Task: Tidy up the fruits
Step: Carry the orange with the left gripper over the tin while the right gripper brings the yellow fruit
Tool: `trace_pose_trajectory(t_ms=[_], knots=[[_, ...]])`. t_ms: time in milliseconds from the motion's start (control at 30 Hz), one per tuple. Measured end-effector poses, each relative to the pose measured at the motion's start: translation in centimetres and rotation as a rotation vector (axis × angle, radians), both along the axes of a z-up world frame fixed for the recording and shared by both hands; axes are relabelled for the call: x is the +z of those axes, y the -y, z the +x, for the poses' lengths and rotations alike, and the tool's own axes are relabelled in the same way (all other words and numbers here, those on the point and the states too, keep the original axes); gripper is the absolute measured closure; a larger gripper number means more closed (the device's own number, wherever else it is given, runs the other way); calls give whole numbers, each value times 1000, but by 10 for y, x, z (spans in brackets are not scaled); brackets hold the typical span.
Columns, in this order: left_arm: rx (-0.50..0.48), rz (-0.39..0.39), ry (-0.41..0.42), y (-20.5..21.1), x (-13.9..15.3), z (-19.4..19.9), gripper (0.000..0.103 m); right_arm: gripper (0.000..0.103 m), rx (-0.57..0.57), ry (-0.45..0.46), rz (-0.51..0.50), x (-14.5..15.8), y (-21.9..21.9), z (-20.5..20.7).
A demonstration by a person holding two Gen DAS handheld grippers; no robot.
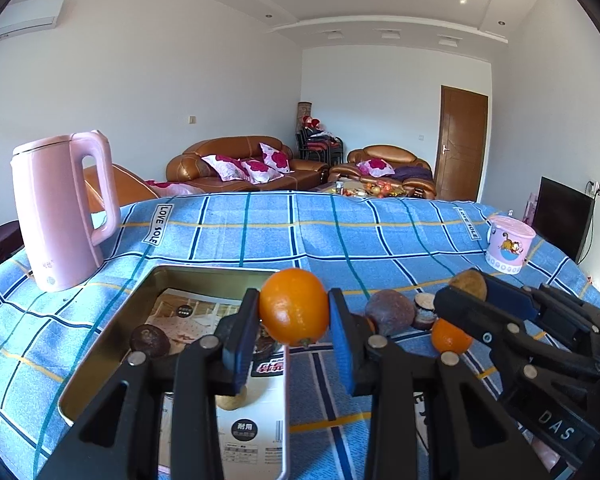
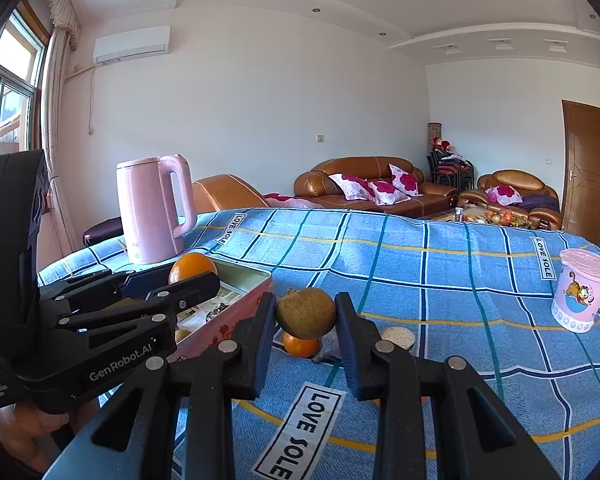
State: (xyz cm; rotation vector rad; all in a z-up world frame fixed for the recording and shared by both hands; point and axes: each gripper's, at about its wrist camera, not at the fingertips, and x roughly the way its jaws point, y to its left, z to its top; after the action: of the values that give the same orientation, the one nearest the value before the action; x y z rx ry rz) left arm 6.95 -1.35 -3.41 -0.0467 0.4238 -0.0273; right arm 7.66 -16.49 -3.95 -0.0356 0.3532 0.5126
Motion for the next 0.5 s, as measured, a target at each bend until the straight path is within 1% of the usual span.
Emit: trace_pose_trajectory(t_ms=[500], knots=[[66,-5,-36,-32,-6,-1,67,71,69,-9,-23,-1,-35,5]])
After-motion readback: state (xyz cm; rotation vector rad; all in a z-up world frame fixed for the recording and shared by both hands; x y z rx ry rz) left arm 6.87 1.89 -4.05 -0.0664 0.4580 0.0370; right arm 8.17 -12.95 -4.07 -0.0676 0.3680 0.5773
